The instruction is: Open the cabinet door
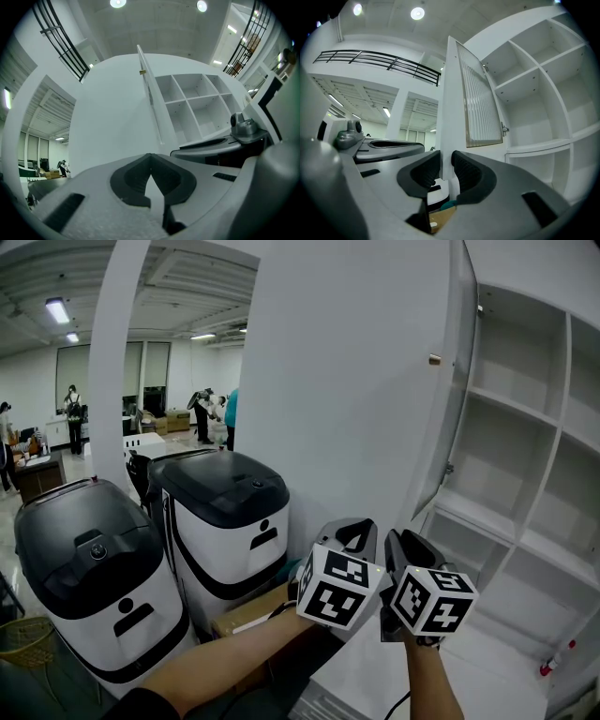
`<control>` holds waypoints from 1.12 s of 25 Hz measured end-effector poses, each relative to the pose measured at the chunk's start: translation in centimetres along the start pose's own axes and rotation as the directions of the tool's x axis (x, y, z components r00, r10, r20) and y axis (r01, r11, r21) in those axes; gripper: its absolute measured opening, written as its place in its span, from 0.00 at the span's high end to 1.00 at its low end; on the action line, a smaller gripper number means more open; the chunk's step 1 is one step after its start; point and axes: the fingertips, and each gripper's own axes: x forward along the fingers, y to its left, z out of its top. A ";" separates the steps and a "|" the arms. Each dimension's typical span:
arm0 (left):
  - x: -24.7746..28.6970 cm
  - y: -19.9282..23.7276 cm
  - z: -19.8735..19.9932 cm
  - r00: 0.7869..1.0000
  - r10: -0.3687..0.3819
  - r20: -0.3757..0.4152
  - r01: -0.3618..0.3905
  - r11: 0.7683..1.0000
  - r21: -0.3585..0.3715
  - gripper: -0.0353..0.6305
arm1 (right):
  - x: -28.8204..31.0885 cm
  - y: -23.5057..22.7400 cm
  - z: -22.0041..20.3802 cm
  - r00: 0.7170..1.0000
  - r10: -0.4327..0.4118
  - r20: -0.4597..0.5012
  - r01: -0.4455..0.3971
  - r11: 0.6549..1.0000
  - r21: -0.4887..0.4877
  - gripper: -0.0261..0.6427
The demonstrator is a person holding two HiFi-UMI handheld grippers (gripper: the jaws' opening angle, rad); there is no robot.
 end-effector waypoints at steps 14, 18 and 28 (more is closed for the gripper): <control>-0.6 1.2 -0.8 1.000 -0.004 -0.012 0.004 1.000 0.008 0.93 | 0.4 0.4 -0.1 1.000 -0.003 0.011 0.003 1.000 -0.001 0.80; -0.7 0.2 -0.7 1.000 -0.014 -0.013 0.014 1.000 0.001 0.93 | -0.6 0.4 0.0 1.000 0.008 0.003 -0.008 1.000 0.007 0.80; -0.6 -3.9 -0.3 0.998 -0.054 -0.011 0.054 0.998 -0.014 0.93 | -4.1 -1.4 -0.8 1.000 -0.006 -0.028 0.006 1.000 0.006 0.80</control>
